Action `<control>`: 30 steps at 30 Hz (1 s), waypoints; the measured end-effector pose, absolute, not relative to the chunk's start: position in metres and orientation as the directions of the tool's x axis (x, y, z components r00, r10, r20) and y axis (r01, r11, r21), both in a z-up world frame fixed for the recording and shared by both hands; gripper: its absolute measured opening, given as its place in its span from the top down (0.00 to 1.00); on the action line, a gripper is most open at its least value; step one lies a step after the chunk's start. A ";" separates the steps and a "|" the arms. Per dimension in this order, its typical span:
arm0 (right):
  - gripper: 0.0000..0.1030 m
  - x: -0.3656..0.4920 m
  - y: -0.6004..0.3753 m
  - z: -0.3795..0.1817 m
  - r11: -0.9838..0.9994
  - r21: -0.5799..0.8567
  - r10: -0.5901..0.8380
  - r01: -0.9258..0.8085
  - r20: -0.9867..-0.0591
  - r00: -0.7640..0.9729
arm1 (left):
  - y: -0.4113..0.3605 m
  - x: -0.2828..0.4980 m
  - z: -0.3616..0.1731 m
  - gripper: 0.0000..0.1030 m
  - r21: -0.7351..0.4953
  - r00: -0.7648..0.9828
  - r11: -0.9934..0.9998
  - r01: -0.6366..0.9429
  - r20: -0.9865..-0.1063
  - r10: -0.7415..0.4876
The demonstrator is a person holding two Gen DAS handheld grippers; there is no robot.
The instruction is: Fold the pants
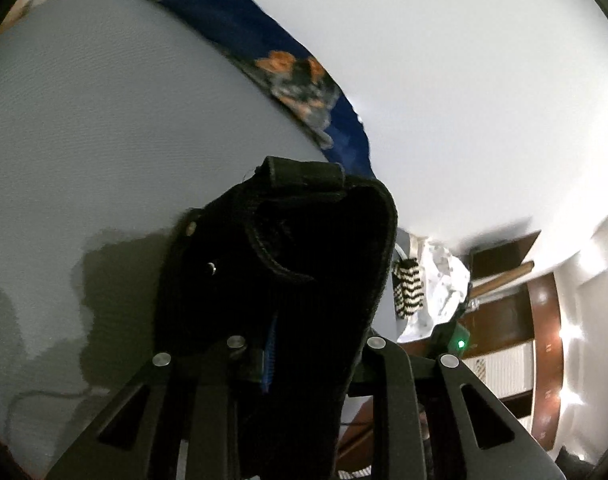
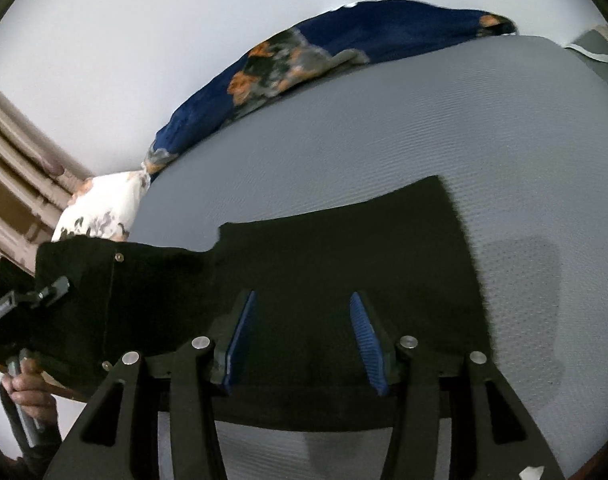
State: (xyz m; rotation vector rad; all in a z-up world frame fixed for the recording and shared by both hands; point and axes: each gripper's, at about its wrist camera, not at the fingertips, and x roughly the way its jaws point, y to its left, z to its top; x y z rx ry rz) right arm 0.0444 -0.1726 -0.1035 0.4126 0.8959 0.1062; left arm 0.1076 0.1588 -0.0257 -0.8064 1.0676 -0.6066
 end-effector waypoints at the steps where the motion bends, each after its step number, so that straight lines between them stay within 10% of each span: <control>1: 0.52 0.041 -0.179 -0.106 0.920 0.382 0.247 0.089 -0.740 0.625 | 0.149 0.110 -0.025 0.76 -0.813 0.370 0.580 0.056 -0.522 -0.768; 30: 0.52 0.021 -0.246 -0.123 0.956 0.231 0.064 0.180 -0.764 0.642 | -0.027 0.141 -0.078 0.74 -0.579 0.281 0.805 0.132 -0.757 -0.591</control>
